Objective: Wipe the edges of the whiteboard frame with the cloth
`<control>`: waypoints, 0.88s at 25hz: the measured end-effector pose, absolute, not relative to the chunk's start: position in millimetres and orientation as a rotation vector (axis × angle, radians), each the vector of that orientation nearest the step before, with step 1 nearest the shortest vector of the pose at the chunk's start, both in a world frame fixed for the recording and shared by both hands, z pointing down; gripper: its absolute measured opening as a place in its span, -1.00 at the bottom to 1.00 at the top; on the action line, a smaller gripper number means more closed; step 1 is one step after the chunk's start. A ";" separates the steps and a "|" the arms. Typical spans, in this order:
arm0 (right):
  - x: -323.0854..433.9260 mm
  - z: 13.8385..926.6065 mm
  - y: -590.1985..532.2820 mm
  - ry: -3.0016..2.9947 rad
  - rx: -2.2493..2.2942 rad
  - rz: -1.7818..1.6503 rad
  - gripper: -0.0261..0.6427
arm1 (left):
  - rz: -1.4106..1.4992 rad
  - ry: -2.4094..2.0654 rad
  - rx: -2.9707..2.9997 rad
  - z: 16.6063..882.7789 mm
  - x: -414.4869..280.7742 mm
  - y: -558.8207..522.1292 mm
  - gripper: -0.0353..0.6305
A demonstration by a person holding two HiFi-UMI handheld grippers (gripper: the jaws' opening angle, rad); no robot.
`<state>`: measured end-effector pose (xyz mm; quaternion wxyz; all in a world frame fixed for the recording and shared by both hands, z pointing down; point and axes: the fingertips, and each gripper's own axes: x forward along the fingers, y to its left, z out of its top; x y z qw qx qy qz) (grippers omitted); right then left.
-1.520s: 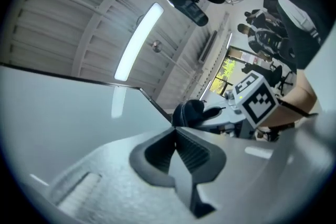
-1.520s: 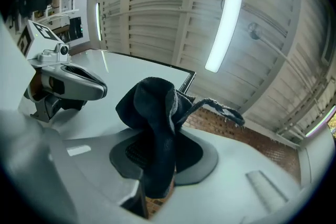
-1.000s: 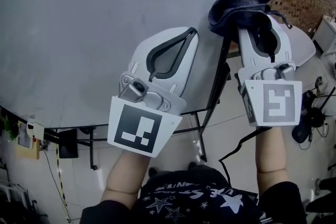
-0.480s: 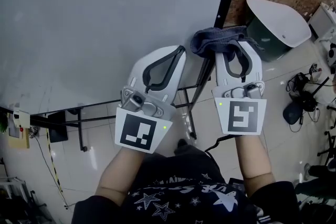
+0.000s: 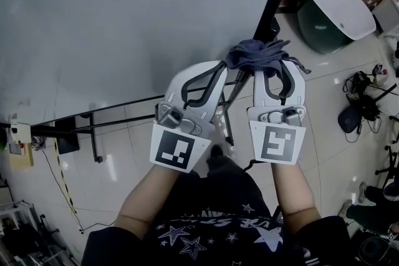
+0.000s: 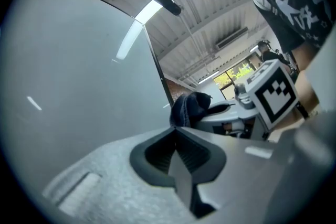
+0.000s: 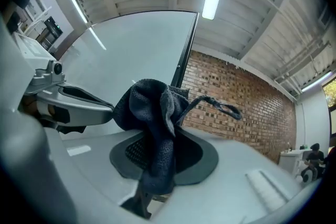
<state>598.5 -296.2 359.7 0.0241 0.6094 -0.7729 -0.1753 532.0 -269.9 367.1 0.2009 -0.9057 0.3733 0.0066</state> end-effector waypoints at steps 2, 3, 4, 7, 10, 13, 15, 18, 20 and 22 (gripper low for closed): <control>600.3 371.2 -296.2 -2.381 1.894 -0.537 -0.68 | -0.002 1.053 -2.551 378.4 532.5 -273.6 -0.88; 602.3 378.3 -296.0 -2.373 1.898 -0.525 -0.68 | -0.013 1.058 -2.561 384.5 533.3 -274.9 -0.88; 605.1 386.6 -296.0 -2.365 1.903 -0.503 -0.68 | -0.025 1.061 -2.571 390.7 534.7 -275.9 -0.88; 611.8 412.9 -297.8 -2.346 1.908 -0.425 -0.68 | -0.070 1.065 -2.605 409.9 536.4 -278.5 -0.88; 610.2 432.1 -298.7 -2.344 1.878 -0.417 -0.67 | -0.099 1.070 -2.636 432.4 532.8 -280.0 -0.88; 611.8 451.2 -296.2 -2.342 1.847 -0.400 -0.67 | -0.119 1.082 -2.670 456.2 533.6 -277.9 -0.88; 611.7 463.7 -295.1 -2.334 1.832 -0.383 -0.67 | -0.136 1.090 -2.685 462.0 535.1 -278.1 -0.88; 610.0 486.3 -294.6 -2.327 1.820 -0.292 -0.67 | -0.148 1.093 -2.696 474.6 532.9 -275.9 -0.88; 612.1 503.1 -295.0 -2.321 1.805 -0.218 -0.67 | -0.152 1.110 -2.717 484.4 532.2 -275.3 -0.88; 616.8 516.7 -295.8 -2.318 1.789 -0.194 -0.66 | -0.161 1.127 -2.738 494.0 534.1 -275.3 -0.88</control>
